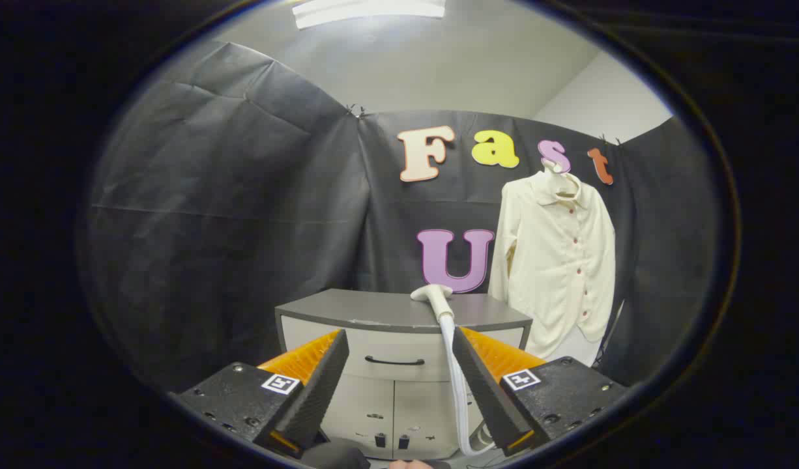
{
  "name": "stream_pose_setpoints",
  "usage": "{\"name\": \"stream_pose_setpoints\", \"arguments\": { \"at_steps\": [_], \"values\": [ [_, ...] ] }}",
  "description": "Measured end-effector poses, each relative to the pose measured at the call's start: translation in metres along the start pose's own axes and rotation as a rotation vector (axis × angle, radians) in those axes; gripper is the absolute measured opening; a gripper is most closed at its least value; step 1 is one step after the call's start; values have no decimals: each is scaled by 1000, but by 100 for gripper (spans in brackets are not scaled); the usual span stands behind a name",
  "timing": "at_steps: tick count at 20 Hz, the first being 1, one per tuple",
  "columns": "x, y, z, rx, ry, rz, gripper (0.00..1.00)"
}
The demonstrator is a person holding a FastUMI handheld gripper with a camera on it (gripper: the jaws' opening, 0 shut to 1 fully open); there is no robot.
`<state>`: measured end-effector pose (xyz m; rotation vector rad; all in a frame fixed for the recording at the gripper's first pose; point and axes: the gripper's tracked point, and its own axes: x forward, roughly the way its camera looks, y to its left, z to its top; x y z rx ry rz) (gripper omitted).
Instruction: Iron the clothes twice with a garment steamer, once on the left side and once on the right side.
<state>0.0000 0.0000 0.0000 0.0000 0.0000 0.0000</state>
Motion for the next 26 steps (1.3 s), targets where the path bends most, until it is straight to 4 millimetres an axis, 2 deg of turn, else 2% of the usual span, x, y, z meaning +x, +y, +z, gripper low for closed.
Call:
{"name": "stream_pose_setpoints", "arguments": {
  "at_steps": [19,22,26],
  "values": [
    [3,-2,-7,6,30,-6,97],
    [9,-4,-14,14,48,-3,97],
    [28,-17,-17,12,65,-25,97]
  ]
}}
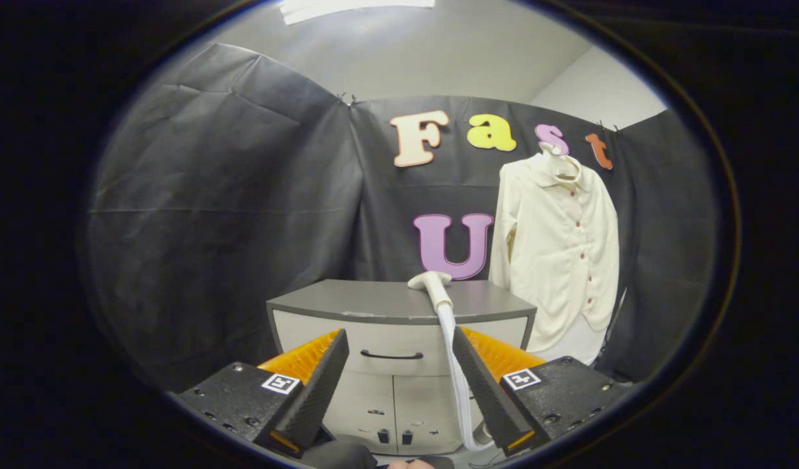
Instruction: Iron the clothes twice with a garment steamer, once on the left side and once on the right side.
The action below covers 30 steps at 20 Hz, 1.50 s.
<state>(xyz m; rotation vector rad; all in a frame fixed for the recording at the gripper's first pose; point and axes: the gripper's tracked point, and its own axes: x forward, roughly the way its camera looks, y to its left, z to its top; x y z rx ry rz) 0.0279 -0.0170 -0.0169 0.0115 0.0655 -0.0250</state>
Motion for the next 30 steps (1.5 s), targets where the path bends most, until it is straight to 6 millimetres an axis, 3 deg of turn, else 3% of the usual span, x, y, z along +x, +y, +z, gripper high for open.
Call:
{"name": "stream_pose_setpoints", "arguments": {
  "at_steps": [6,10,16,30],
  "values": [
    [37,-16,-9,16,28,-18,97],
    [72,-26,-18,37,67,-19,98],
    [124,-41,-17,57,95,-19,97],
    [240,-55,-33,89,246,-8,94]
  ]
}}
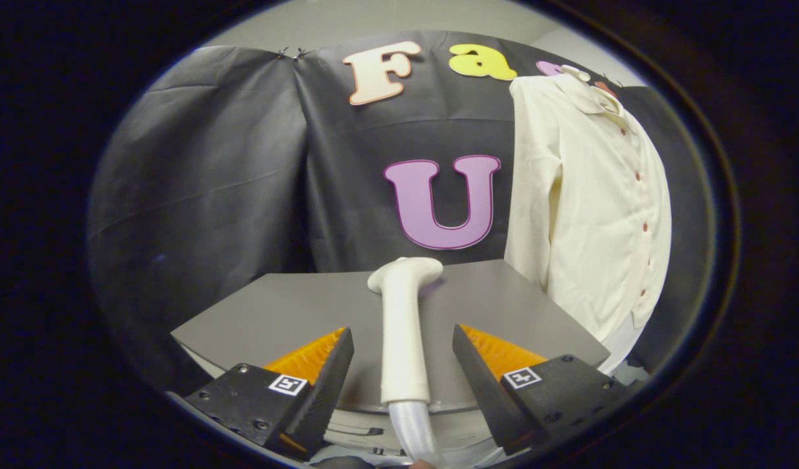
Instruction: Iron the clothes twice with a garment steamer, once on the left side and once on the right side.
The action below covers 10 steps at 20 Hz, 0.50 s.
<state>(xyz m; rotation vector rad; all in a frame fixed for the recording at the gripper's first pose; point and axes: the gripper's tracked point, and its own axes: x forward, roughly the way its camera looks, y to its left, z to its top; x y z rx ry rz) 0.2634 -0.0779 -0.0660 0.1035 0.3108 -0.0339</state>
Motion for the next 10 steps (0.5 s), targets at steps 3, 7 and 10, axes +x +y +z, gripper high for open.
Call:
{"name": "stream_pose_setpoints", "arguments": {
  "at_steps": [3,7,10],
  "values": [
    [21,-4,-13,3,45,-14,93],
    [34,-1,-18,81,50,-3,66],
    [36,3,-17,130,50,15,46]
  ]
}}
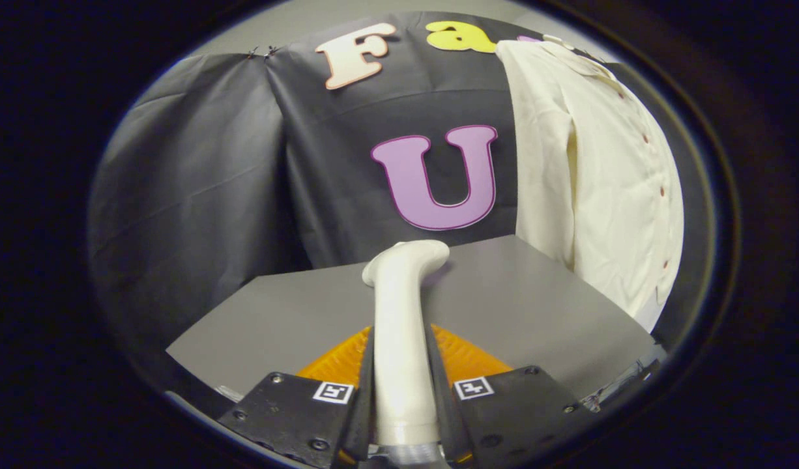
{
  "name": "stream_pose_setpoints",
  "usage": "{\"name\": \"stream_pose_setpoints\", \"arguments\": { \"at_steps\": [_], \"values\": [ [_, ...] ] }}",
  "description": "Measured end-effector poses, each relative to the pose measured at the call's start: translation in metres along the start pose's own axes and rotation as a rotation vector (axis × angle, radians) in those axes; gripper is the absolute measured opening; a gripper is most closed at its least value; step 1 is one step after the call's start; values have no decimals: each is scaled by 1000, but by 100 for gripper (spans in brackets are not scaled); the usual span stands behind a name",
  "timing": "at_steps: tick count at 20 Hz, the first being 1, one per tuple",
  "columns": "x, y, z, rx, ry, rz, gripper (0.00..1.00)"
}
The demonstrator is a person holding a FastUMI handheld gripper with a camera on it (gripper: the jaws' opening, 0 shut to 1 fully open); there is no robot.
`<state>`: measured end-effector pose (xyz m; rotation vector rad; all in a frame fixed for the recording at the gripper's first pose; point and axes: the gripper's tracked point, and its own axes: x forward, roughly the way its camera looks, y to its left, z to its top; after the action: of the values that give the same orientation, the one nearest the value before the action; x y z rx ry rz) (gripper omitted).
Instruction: Iron the clothes twice with a garment steamer, once on the left side and once on the right side.
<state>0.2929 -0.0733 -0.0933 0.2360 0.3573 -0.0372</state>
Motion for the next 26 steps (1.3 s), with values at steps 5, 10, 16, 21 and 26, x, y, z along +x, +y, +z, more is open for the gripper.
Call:
{"name": "stream_pose_setpoints", "arguments": {
  "at_steps": [5,10,16,21,26],
  "values": [
    [-7,1,12,-39,-96,8,38],
    [-16,5,18,-16,-145,52,36],
    [-75,12,39,-123,-279,98,35],
    [-120,-8,60,-182,-369,138,35],
    [-156,-61,87,-169,-459,145,35]
  ]
}}
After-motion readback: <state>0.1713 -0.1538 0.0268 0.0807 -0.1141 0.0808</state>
